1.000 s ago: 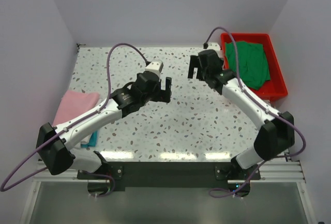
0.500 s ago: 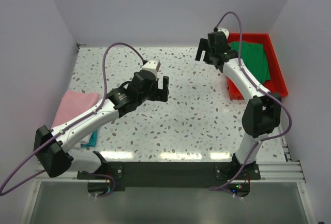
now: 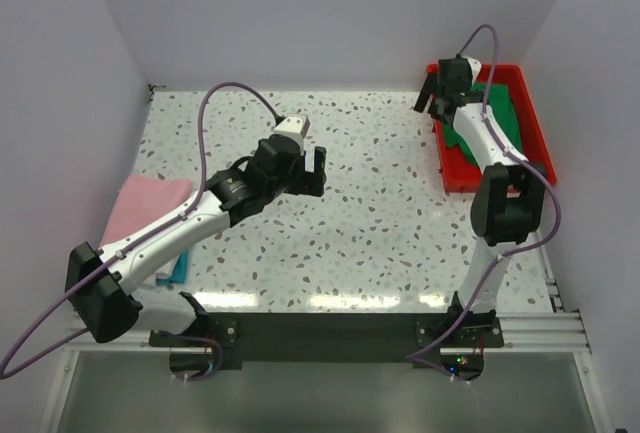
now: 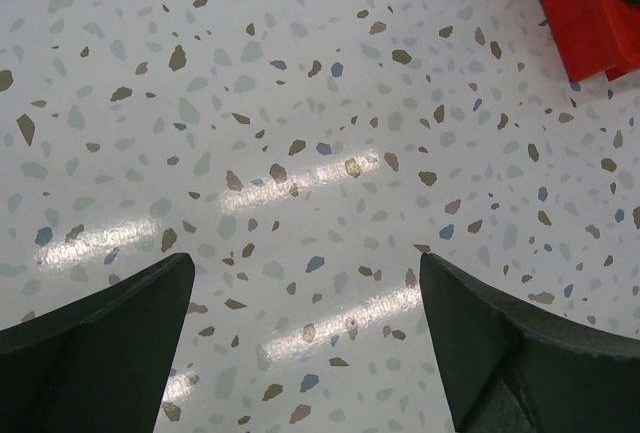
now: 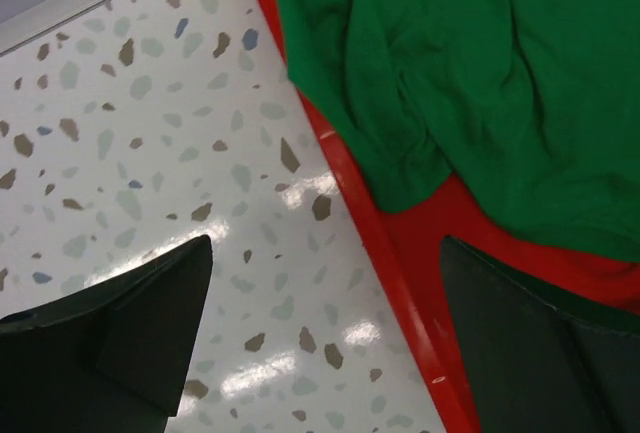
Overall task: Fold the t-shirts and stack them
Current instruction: Grab the tshirt from the pile, then move the tshirt to the center of the board
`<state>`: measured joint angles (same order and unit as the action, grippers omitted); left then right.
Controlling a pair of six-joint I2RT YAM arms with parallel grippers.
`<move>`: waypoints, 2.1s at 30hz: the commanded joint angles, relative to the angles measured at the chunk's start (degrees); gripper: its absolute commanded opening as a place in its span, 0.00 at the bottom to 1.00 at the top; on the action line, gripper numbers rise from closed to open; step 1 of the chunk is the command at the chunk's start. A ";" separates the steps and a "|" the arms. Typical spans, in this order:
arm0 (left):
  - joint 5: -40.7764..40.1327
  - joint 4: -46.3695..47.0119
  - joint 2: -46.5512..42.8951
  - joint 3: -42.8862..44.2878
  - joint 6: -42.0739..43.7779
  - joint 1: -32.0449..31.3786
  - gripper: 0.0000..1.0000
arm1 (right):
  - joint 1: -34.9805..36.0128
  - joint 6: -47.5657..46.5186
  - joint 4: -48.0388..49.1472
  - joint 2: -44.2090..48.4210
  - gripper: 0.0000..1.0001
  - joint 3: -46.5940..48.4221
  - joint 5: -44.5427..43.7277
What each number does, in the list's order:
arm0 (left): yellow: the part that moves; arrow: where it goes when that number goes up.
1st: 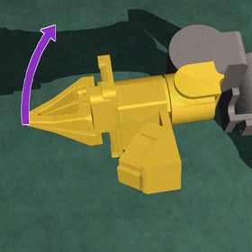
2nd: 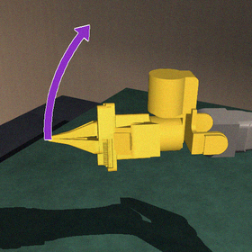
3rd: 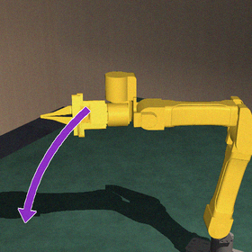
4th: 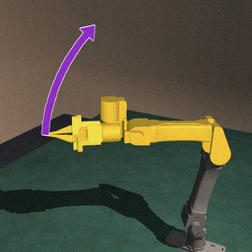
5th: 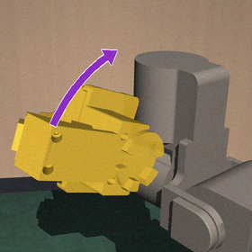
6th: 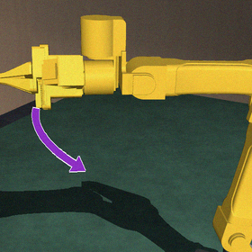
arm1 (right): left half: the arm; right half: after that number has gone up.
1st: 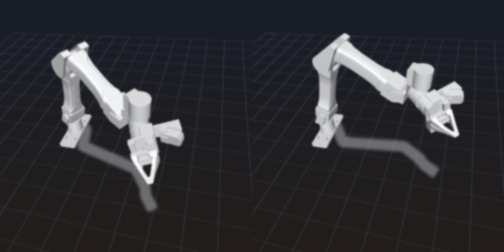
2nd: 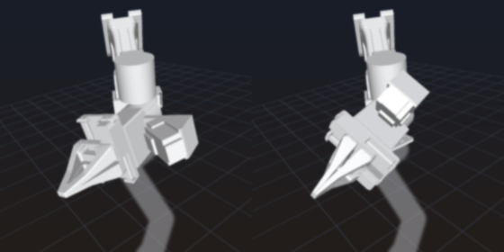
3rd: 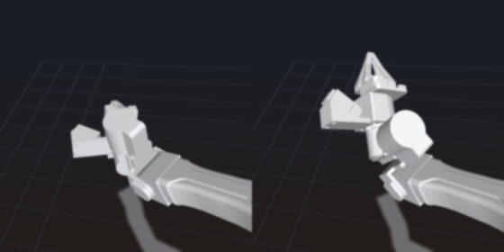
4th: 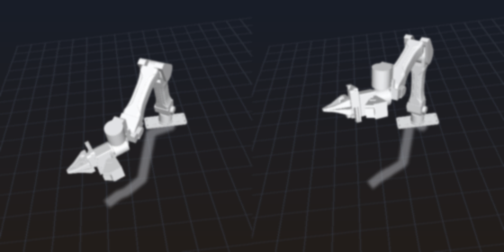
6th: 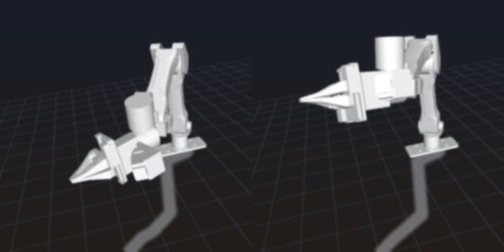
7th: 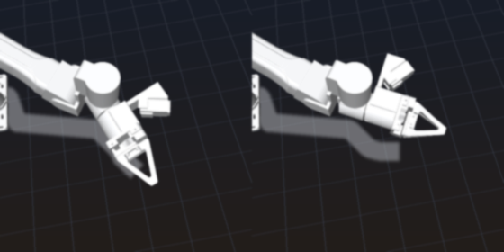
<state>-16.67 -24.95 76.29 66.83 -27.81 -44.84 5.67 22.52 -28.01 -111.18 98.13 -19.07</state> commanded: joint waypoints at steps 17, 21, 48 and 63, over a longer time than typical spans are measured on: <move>0.14 -0.45 -0.36 -0.73 1.09 2.04 1.00 | -13.49 7.62 1.11 -17.58 0.84 8.84 -3.87; 0.23 -0.45 -0.36 -0.82 0.92 2.12 1.00 | -13.58 7.80 1.29 -19.08 0.67 9.10 -3.52; 3.13 2.27 -1.93 -1.79 0.57 3.09 1.00 | -7.27 2.97 5.33 13.26 0.00 8.65 -4.05; 1.99 5.35 -7.64 -4.69 -3.30 3.53 1.00 | 21.82 -13.39 11.92 27.32 0.00 23.50 1.64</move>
<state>-14.33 -23.16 70.94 63.00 -29.34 -41.93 25.08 11.81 -22.83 -88.64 116.36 -21.17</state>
